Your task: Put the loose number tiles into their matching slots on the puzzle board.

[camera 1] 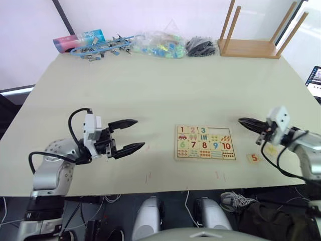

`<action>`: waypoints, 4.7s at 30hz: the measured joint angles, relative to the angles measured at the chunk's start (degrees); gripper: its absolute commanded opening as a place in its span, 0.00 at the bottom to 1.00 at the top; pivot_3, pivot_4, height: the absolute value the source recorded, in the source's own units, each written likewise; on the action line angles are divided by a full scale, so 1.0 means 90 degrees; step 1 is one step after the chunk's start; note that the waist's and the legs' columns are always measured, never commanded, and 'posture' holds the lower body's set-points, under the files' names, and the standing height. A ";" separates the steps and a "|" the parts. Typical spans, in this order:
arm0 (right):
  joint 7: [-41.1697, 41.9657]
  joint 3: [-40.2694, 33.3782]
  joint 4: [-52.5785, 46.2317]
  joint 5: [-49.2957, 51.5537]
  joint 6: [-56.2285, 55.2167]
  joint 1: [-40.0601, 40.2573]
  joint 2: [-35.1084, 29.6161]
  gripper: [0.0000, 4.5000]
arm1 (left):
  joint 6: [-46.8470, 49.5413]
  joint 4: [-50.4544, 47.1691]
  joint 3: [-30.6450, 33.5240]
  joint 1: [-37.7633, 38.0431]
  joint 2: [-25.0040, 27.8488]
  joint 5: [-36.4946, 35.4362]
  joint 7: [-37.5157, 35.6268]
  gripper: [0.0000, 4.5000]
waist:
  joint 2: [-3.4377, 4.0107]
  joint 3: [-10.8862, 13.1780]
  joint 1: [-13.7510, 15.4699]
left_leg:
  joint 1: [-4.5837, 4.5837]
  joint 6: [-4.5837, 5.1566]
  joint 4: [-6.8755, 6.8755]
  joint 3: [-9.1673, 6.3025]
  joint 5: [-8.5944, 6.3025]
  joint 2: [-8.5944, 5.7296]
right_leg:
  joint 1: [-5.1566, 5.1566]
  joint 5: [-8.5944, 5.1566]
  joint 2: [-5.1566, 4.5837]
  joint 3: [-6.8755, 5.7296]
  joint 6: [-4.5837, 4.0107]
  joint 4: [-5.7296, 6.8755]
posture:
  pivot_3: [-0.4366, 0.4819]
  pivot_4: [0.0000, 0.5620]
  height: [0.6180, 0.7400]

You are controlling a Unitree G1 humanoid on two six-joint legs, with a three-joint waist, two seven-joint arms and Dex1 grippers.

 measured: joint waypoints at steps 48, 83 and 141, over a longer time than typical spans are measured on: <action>0.0837 -0.2336 0.0550 0.1142 -0.1301 0.3731 0.0267 0.99 | -0.0373 0.0659 0.0679 0.1047 0.0093 0.0074 -0.0146 1.00 | 0.0002 -0.0005 0.0103 | 0.0085 0.0034 -0.0019 -0.0008 -0.0025 0.0013 | 0.0046 -0.0012 -0.0045 0.0026 -0.0026 -0.0007 | 0.48 0.27 0.99; 0.1220 -0.2078 0.1550 0.1052 -0.1548 0.2696 -0.0066 0.99 | -0.0369 0.0182 0.1053 0.1547 0.0078 -0.0243 0.0065 1.00 | 0.0004 -0.0004 0.0101 | 0.0077 0.0037 -0.0022 0.0001 -0.0027 0.0006 | 0.0034 -0.0012 -0.0069 0.0009 -0.0025 -0.0009 | 0.48 0.27 0.99; -0.0920 -0.0786 -0.1311 0.0451 0.1858 0.1997 -0.0576 0.33 | -0.0288 -0.0022 -0.0034 0.0142 0.0353 -0.0107 -0.1525 1.00 | 0.0003 -0.0002 0.0108 | 0.0072 0.0044 -0.0019 0.0005 -0.0029 0.0006 | 0.0033 -0.0012 -0.0046 0.0011 -0.0022 -0.0012 | 0.48 0.27 0.99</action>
